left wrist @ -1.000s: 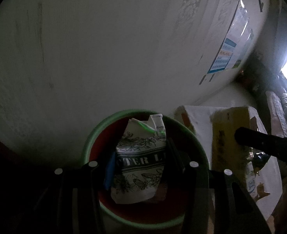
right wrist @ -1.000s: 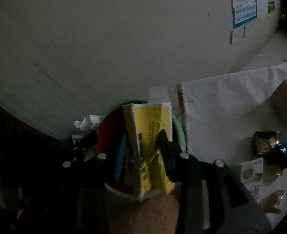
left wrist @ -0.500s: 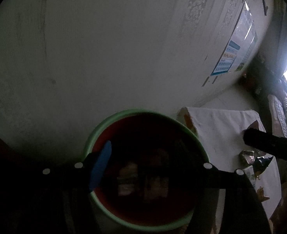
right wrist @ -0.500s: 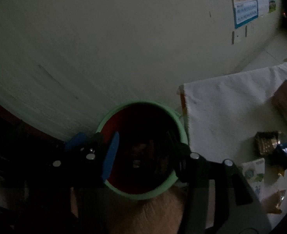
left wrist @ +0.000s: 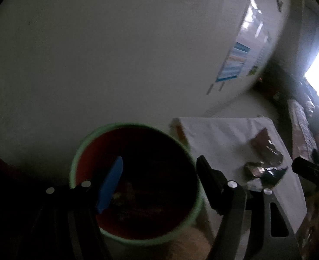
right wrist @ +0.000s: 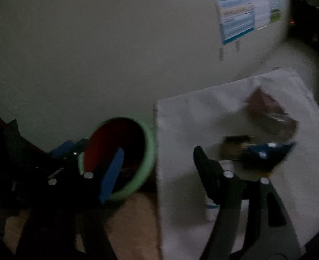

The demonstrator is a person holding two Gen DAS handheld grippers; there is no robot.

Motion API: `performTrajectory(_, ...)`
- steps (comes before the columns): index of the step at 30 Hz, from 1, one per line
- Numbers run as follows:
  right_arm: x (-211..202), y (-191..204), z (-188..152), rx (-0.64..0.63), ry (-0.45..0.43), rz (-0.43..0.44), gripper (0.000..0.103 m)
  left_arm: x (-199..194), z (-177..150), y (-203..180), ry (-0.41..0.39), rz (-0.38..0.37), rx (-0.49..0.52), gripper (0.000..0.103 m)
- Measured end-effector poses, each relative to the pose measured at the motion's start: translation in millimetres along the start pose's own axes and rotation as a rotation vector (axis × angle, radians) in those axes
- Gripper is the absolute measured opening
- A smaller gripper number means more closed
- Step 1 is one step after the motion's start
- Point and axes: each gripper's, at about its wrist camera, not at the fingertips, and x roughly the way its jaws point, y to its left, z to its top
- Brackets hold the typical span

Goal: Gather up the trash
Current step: 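Move both grippers back over the table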

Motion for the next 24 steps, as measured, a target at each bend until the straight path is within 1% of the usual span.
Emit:
performTrajectory(3,-19,-27,-12,0.036,-0.031,-0.056,0.073,0,-5,-25,0.01,-0.031,0.035,0.068)
performTrajectory(5,-30,-50,-21,0.065,-0.044,-0.101,0.074,0,-9,-44,0.02,-0.055,0.058,0.068)
performTrajectory(8,-45,-84,-41,0.109,-0.054,-0.191,0.076,1,-14,-71,0.036,-0.09,0.095,0.069)
performTrajectory(10,-50,-110,-58,0.154,-0.042,-0.252,0.076,3,-20,-87,0.05,-0.111,0.112,0.07)
performTrajectory(12,-49,-137,-77,0.223,-0.017,-0.279,0.076,4,-28,-101,0.07,-0.137,0.122,0.071)
performTrajectory(14,-43,-162,-97,0.294,0.025,-0.302,0.076,7,-36,-115,0.093,-0.154,0.139,0.071)
performTrajectory(16,-34,-176,-111,0.328,0.062,-0.317,0.076,9,-44,-125,0.114,-0.158,0.157,0.071)
performTrajectory(17,-26,-183,-117,0.351,0.085,-0.312,0.076,10,-48,-130,0.126,-0.163,0.165,0.071)
performTrajectory(20,-12,-190,-125,0.382,0.111,-0.284,0.076,12,-58,-140,0.156,-0.164,0.176,0.071)
performTrajectory(24,8,-184,-121,0.334,0.141,-0.266,0.074,14,-68,-147,0.184,-0.16,0.184,0.071)
